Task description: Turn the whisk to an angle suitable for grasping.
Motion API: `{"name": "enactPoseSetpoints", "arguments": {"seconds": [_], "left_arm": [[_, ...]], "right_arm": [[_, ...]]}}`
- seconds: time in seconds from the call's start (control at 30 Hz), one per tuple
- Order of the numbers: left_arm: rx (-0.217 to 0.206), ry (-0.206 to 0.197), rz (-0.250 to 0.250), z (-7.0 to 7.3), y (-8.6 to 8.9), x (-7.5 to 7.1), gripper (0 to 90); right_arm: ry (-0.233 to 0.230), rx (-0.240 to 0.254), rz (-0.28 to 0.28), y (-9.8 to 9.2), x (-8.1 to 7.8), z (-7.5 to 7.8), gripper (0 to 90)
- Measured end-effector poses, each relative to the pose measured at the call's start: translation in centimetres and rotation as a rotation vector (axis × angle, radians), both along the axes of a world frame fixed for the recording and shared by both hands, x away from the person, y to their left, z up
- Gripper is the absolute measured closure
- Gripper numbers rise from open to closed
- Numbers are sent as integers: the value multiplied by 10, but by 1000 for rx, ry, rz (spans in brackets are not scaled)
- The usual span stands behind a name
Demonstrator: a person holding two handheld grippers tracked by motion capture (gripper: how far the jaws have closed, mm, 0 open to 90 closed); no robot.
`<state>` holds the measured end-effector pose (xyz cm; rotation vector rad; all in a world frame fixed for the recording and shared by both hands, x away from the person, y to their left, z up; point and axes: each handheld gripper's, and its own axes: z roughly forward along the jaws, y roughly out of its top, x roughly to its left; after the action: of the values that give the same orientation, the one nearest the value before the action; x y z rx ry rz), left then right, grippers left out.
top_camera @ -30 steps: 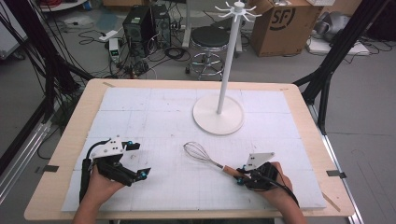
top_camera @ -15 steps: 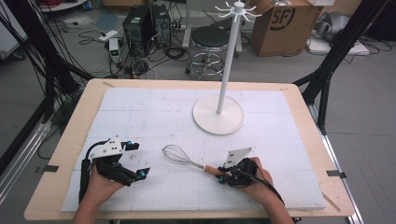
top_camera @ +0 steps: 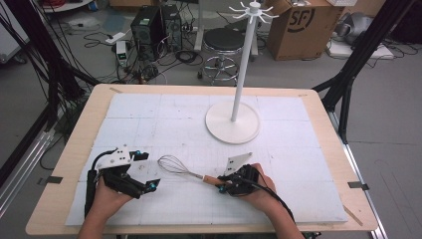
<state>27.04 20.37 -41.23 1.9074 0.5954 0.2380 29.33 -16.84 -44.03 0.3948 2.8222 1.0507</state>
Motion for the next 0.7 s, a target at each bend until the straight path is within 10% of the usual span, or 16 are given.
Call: {"name": "enactPoseSetpoints", "arguments": {"seconds": [0.7], "left_arm": [[-8, 4, 2, 0, 3, 0, 17]], "right_arm": [[-34, -49, 57, 45, 4, 3, 621]]}}
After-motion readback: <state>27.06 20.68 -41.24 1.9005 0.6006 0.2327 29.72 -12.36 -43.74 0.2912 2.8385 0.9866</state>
